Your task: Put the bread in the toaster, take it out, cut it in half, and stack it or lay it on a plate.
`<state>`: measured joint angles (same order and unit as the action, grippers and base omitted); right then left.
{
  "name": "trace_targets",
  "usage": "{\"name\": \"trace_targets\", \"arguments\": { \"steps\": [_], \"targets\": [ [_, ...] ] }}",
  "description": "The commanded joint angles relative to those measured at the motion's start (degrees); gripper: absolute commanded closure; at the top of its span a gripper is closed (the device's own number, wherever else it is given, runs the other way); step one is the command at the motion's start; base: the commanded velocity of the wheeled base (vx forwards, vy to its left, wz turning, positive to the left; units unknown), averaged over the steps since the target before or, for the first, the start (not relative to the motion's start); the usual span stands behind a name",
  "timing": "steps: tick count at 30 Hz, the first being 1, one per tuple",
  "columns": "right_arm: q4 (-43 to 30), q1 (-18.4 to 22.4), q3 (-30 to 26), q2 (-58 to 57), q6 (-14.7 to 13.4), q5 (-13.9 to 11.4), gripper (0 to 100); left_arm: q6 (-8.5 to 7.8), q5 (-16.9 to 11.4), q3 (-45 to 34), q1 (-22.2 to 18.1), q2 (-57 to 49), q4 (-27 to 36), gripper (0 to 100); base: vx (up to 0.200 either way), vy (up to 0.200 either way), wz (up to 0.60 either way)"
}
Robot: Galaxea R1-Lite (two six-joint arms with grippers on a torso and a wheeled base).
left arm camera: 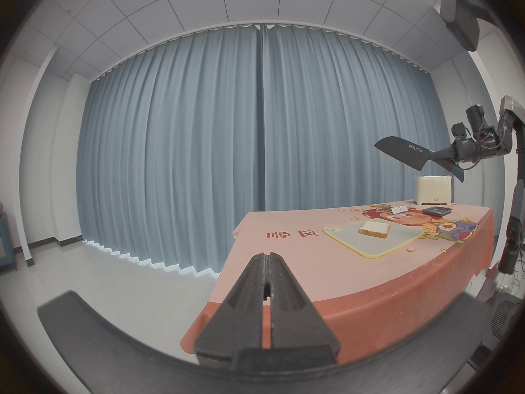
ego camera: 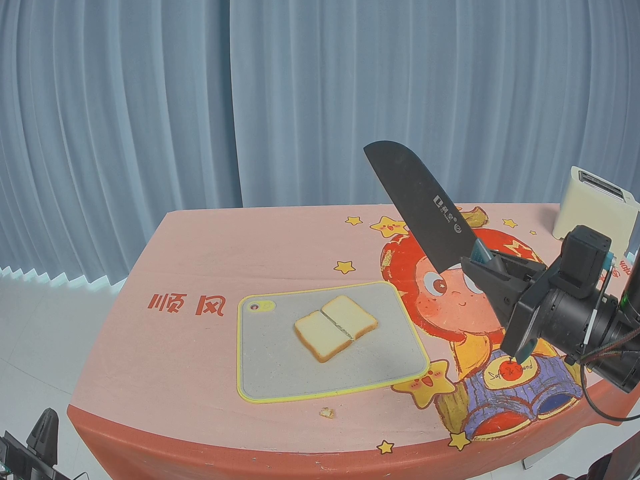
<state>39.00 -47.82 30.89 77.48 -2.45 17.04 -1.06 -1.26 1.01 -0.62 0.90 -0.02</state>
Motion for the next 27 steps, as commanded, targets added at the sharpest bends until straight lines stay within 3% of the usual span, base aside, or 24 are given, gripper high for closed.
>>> {"name": "trace_targets", "arguments": {
  "steps": [1,17,27],
  "targets": [
    [-0.1,-0.1,0.0,0.1,0.0,0.1,100,0.53,0.1,-1.0,0.0,-0.9,0.0,100,0.0,0.0,0.0],
    [0.0,0.5,-1.5,2.8,0.1,0.2,100,0.62,0.2,-1.0,0.0,-0.9,0.0,100,0.0,0.0,0.0],
    [0.0,1.9,-1.4,2.8,-0.2,1.5,100,0.62,0.2,-1.0,0.0,-0.9,0.0,100,0.0,0.0,0.0]
  ]
}}
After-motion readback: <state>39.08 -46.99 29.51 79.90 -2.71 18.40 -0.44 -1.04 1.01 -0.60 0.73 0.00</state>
